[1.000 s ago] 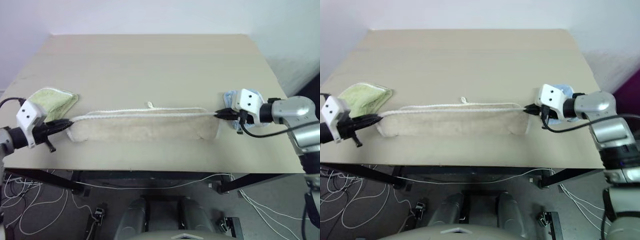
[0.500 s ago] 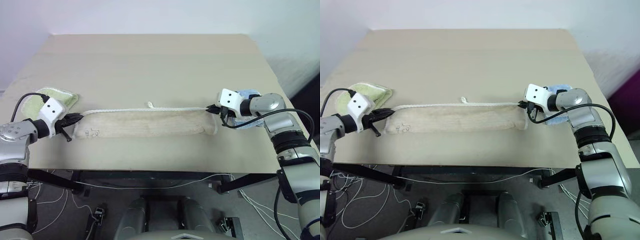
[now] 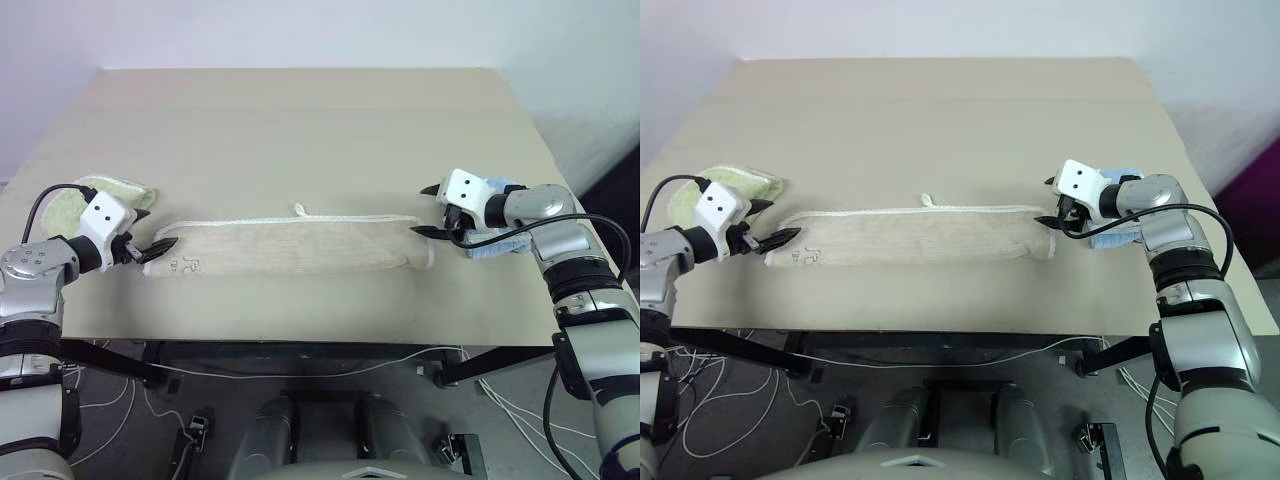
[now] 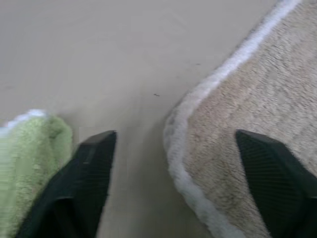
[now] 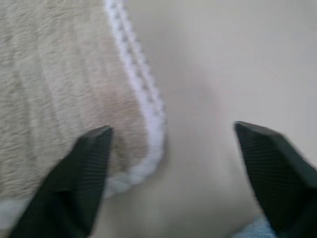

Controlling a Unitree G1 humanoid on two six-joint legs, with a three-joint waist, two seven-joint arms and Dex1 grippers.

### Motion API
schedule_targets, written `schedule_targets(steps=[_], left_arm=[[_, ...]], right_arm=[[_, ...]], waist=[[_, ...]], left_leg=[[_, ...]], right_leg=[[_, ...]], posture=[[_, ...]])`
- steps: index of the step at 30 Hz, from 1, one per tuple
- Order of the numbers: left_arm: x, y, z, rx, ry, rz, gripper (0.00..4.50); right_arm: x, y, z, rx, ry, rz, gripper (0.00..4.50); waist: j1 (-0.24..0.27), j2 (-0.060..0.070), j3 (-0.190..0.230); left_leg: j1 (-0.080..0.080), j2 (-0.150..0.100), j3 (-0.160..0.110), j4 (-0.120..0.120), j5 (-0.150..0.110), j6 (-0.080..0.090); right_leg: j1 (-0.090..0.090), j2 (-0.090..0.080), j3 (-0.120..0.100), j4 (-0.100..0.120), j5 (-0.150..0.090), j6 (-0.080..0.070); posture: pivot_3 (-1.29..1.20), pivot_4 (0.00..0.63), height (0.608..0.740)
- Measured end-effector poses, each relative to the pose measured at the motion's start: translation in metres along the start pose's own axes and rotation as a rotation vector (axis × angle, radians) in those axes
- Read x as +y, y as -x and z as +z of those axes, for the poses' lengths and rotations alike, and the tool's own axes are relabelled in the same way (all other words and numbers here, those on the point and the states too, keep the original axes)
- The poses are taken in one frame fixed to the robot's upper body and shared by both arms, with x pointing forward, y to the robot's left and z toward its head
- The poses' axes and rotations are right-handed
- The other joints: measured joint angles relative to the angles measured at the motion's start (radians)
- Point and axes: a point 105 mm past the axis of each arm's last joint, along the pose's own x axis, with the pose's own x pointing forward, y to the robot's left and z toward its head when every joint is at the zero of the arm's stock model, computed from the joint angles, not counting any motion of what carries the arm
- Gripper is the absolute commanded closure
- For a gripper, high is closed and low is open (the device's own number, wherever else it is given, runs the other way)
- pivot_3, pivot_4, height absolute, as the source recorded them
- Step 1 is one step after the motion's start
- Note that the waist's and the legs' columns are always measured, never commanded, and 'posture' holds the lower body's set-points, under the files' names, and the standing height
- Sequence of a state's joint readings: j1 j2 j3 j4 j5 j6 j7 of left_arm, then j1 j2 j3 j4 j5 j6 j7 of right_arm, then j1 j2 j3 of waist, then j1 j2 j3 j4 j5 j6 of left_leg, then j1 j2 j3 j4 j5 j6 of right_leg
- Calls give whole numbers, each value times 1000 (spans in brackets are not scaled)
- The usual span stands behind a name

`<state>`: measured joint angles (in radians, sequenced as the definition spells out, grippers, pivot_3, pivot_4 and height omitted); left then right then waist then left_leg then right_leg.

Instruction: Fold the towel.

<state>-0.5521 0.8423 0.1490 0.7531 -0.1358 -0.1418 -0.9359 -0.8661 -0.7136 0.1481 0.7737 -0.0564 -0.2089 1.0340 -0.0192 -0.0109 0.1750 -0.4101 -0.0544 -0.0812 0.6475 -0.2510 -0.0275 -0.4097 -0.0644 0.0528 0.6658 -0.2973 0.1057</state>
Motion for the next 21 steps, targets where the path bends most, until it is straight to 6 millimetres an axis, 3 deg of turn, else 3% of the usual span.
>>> schedule_targets(steps=[4, 9, 12, 21], left_arm=[[10, 6, 18, -99, 46, 64, 19], [2, 15, 34, -183, 59, 41, 19], [-14, 13, 43, -223, 63, -25, 19], [-85, 5, 58, -259, 73, -376, 19]], right_arm=[[-16, 29, 20, -116, -105, -125, 26], [20, 54, 19, -186, -469, -117, 26], [41, 56, 23, -207, -694, -90, 26], [85, 65, 53, -382, -1271, 42, 26]], waist=[[4, -1, 0], [6, -1, -1], [2, -1, -1], [7, -1, -1]], left_leg=[[-1, 0, -1, 0, 0, 0], [-1, 0, -2, 1, 0, 0], [0, 1, -2, 0, 0, 0], [0, 1, -2, -1, 0, 0]], right_leg=[[0, -1, 0, -1, 0, 0], [1, -2, 0, 0, 0, 0], [1, -2, 0, 0, 0, 0], [2, -2, 1, -1, 0, 0]], posture=[[0, 150, 740], [0, 150, 740], [0, 150, 740], [0, 150, 740]])
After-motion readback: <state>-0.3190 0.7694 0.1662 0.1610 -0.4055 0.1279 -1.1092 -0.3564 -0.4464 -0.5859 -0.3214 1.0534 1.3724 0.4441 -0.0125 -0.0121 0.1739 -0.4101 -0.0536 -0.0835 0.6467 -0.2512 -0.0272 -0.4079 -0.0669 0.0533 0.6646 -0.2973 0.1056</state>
